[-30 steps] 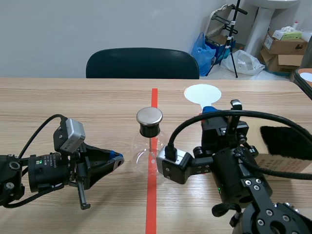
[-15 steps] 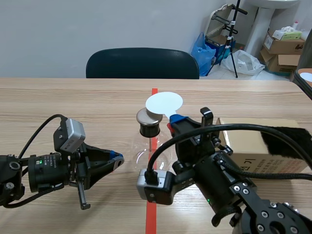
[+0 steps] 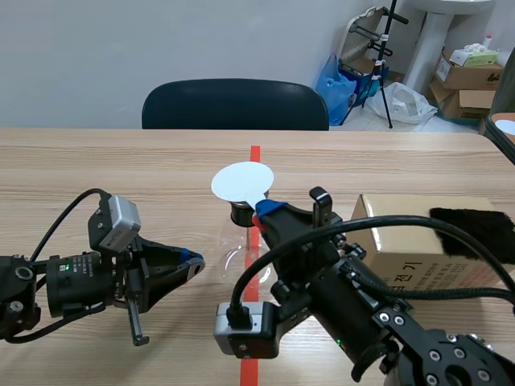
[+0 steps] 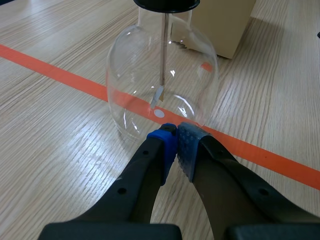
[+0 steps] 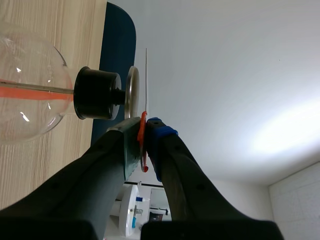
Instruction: Do the electroscope experiment
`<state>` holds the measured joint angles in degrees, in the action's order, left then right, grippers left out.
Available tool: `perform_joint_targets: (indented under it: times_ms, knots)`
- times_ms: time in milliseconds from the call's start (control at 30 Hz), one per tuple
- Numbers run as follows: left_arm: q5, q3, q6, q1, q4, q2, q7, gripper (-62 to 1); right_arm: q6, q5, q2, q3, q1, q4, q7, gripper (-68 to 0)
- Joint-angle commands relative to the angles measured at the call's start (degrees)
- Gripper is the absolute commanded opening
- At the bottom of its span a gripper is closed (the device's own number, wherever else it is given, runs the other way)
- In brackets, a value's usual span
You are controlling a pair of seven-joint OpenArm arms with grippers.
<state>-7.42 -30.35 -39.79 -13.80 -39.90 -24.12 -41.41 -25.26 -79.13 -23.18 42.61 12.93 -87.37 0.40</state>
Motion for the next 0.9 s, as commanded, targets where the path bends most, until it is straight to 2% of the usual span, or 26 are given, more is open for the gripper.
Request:
perform_joint_targets:
  times_ms: [0, 867]
  knots:
    - [0.76, 0.35, -0.09, -0.17, -0.98, 0.26, -0.83, -56.7, -0.63, -0.20, -0.02, -0.22, -0.57, -0.87, -0.20, -66.4]
    - [0.79, 0.35, -0.09, -0.17, -0.98, 0.26, -0.85, -56.7, -0.63, -0.20, -0.15, -0.22, -0.57, -0.87, -1.40, -66.4]
